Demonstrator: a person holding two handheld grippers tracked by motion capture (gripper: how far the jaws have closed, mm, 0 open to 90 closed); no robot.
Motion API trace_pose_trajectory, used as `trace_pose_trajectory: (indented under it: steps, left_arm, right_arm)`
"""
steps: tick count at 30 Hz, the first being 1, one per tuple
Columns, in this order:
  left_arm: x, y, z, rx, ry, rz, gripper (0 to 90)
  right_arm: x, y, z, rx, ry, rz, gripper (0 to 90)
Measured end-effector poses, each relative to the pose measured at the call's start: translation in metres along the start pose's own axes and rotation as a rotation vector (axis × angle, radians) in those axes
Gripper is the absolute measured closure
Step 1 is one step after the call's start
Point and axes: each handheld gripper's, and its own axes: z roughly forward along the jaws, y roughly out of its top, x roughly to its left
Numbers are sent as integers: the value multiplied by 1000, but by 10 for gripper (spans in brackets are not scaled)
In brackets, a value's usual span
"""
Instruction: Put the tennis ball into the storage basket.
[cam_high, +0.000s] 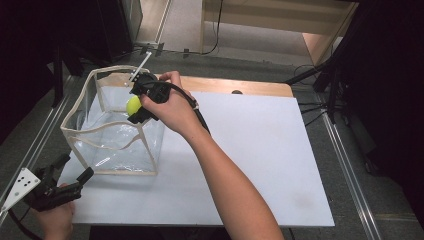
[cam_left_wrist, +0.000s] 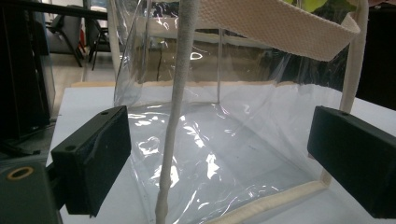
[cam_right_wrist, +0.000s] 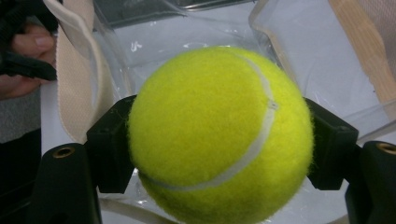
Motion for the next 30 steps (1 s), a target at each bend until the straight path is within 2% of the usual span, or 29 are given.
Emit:
trace_pose_trajectory:
  steps: [1,6,11,13,18,20,23,28,30]
  left_arm:
    - [0,0,0,2,2,1,65]
    - [0,0,0,1,1,1,65]
    - [0,0,0,1,1,1,65]
    - [0,0,0,0,-1,0,65]
    - [0,0,0,0,-1,-3,65]
    - [0,0,0,-1,-2,0,65]
    - [0,0,0,-1,-1,-1,65]
    - [0,0,0,2,0,3,65]
    - [0,0,0,4,0,4,65]
  right_arm:
    - [-1,0,1,8,-7,-12,234]
    - [0,-1,3,41,1,-3,233]
    - [1,-1,1,49,-14,-13,212]
    - [2,-2,-1,21,-21,3,148]
    - [3,-1,-10,-11,-53,9,141]
    - [4,-2,-15,-29,-55,11,103]
    - [6,-5,-24,-63,-78,12,103]
    - [6,-10,-31,-96,-88,3,102]
    - [7,-13,-35,-99,-88,14,102]
